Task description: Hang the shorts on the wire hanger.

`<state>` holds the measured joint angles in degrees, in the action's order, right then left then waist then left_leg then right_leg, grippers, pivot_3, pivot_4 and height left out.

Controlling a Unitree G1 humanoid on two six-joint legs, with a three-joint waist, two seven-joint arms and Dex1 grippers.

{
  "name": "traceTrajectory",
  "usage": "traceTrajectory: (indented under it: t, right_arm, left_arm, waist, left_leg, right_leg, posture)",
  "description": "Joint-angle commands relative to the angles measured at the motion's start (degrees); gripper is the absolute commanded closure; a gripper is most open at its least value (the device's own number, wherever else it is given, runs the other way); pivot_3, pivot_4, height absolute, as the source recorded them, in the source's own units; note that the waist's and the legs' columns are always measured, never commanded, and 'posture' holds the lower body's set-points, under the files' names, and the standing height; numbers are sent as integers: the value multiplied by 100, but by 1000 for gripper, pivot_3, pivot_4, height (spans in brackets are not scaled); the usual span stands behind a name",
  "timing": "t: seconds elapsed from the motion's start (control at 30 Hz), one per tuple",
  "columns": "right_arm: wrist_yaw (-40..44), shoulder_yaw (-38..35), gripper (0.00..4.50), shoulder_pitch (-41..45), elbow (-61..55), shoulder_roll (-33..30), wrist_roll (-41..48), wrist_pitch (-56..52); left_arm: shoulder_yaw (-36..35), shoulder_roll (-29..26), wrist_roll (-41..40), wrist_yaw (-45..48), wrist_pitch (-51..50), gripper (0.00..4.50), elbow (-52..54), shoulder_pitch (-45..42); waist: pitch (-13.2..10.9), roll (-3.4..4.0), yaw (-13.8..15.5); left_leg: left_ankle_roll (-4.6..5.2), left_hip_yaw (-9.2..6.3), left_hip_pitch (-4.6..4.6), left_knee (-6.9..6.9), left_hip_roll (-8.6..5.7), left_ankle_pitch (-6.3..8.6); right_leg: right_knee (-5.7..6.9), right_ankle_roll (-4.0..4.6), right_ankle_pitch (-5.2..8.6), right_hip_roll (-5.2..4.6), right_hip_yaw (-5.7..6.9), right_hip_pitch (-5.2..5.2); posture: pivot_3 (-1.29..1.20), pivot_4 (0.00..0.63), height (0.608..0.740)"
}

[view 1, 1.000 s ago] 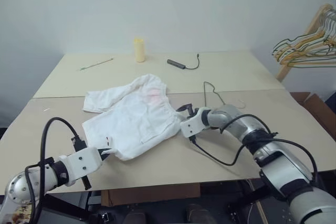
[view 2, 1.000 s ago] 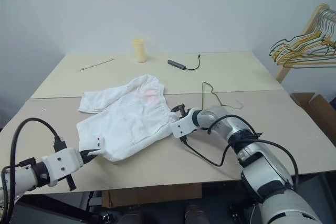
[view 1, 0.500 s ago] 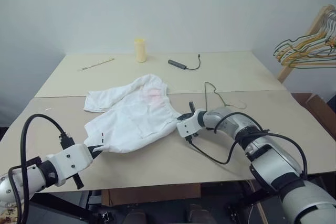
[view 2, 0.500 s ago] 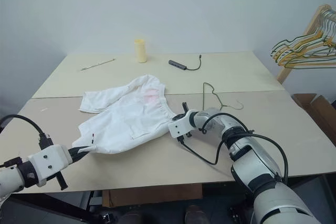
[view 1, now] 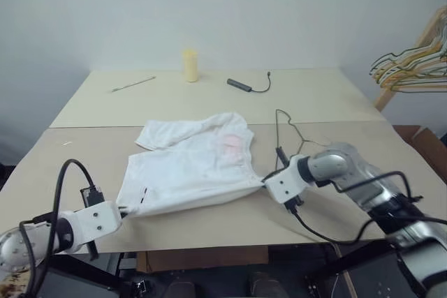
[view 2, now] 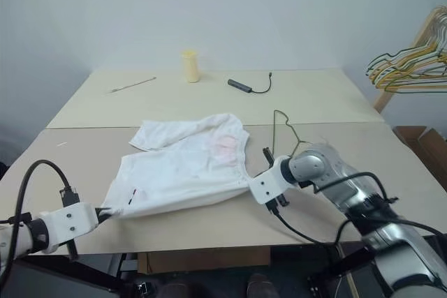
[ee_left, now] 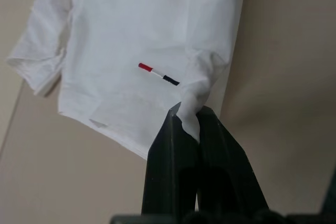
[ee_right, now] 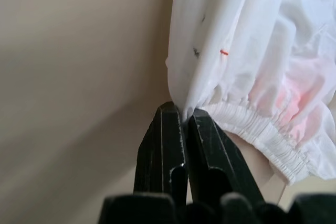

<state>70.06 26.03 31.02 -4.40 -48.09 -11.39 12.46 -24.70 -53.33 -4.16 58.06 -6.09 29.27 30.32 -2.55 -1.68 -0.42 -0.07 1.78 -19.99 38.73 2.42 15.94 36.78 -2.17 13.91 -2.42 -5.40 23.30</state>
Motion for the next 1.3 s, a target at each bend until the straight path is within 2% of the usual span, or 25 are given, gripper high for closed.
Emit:
traceTrajectory:
  t: [0.03,0.17,0.23,0.33,0.37,0.43,0.5,0.53,0.6,0.73,0.87,1.0,1.03,1.13,1.17,1.23,1.3]
  right_arm:
    - [-63,-437,4473,93,-475,197,419,-898]
    - [-585,-444,4473,804,431,844,4,-1844]
    - [-1177,-471,4473,1409,1255,1229,-316,-2046]
    - [-2759,-756,4473,2644,2792,1921,-703,-2414]
    - [-3804,-892,4473,3160,3416,2105,-897,-2253]
    - [-5813,-1211,4473,4078,4487,2377,-1128,-1965]
    - [-7723,-1597,4473,4696,4963,2438,-1244,-1520]
    - [-8111,-1713,4473,4812,4945,2384,-1228,-1256]
    - [-8479,-1781,4473,4770,4691,2257,-1273,-794]
    - [-7814,-1514,4473,4087,3913,2181,-1295,-642]
    - [-6825,-1135,4473,3145,3035,2046,-1384,-546]
    - [-5729,-531,4473,2146,2398,1732,-1581,-132]
    - [-5583,-401,4473,1963,2343,1648,-1667,15]
    - [-5077,-67,4473,1500,2230,1440,-1889,296]
    - [-4898,-3,4473,1372,2183,1401,-1911,330]
    - [-4473,171,4473,1146,2042,1168,-1951,692]
    - [-3673,228,4473,860,1661,886,-1642,777]
  left_arm:
    - [-503,-124,-656,224,-333,4500,17,-394]
    - [188,-138,-222,-465,-611,4500,-615,-1803]
    - [824,180,455,-1445,-773,4500,-1305,-3245]
    - [1480,745,1269,-2806,-746,4500,-2502,-5428]
    - [1543,992,1504,-3484,-677,4500,-2982,-6274]
    - [1472,1318,1811,-4698,-439,4500,-3702,-7609]
    - [1148,1427,1897,-5744,-101,4500,-3953,-8614]
    - [943,1425,1754,-5954,156,4500,-3897,-8913]
    - [720,1160,1521,-5825,652,4500,-3664,-9083]
    - [434,675,804,-4792,446,4500,-3061,-8534]
    - [192,348,247,-3863,274,4500,-2360,-7309]
    - [-97,180,-428,-2558,25,4500,-1571,-5336]
    - [-137,134,-434,-2281,154,4500,-1421,-4806]
    - [-171,37,-374,-1499,279,4500,-996,-3175]
    - [-164,8,-327,-1294,299,4500,-885,-2705]
    - [-229,-59,-373,-805,402,4500,-687,-1839]
    - [-310,-130,-265,-425,341,4500,-438,-1054]
  waist:
    - [-1,0,-40]
    - [-5,1,-62]
    - [-6,2,-42]
    - [-5,-14,-5]
    - [-5,-18,-8]
    - [-1,-32,-18]
    - [6,-41,-53]
    - [9,-45,-77]
    - [41,-44,-139]
    - [88,-45,-353]
    - [88,-44,-417]
    - [80,-41,-447]
    - [75,-40,-445]
    - [52,-41,-433]
    - [49,-36,-443]
    - [41,-31,-428]
    - [41,-31,-374]
  left_leg:
    - [0,0,9,1,3,0]
    - [-2,2,68,7,9,-1]
    - [-5,2,79,12,2,-4]
    - [-11,-8,58,11,-7,-16]
    - [-12,-9,40,12,-4,-16]
    - [-57,-24,-29,12,-11,-41]
    - [-133,-41,-160,-4,-20,-82]
    - [-205,-44,-242,-6,-30,-122]
    - [-208,-36,-297,-38,-48,-118]
    - [-176,-18,-258,-118,-65,-95]
    - [-125,-17,-248,-79,-74,-66]
    - [-71,-18,-265,17,-73,-39]
    - [-67,-19,-244,21,-72,-41]
    - [-55,-15,-91,15,-60,-45]
    - [-51,-12,-60,8,-54,-48]
    - [-48,-10,14,-6,-46,-49]
    - [-48,-7,25,-7,-41,-49]
  right_leg:
    - [1,14,14,0,4,-2]
    - [13,23,11,16,2,-29]
    - [21,24,5,17,-3,-31]
    - [25,-7,-30,22,-2,-33]
    - [23,30,-57,28,-3,-23]
    - [26,35,-80,25,-1,37]
    - [49,34,-119,8,0,180]
    - [60,29,-122,-9,1,271]
    - [81,24,-126,-31,4,357]
    - [77,23,-125,-75,95,362]
    - [-12,14,-119,-96,138,286]
    - [14,3,-132,-96,138,267]
    - [2,2,-137,-95,139,237]
    - [-25,5,-132,-85,145,85]
    - [-36,-18,-107,-80,145,62]
    - [-46,20,-81,-75,145,-8]
    - [-45,26,-76,-73,144,-17]
  posture:
    - [54,0,740]
    - [53,0,740]
    - [65,0,740]
    - [73,0,740]
    - [72,0,740]
    - [62,0,740]
    - [53,0,740]
    - [49,0,740]
    - [42,0,740]
    - [41,0,740]
    - [46,0,740]
    - [52,0,740]
    - [53,0,740]
    - [55,0,740]
    - [57,0,740]
    - [56,0,740]
    - [59,0,740]
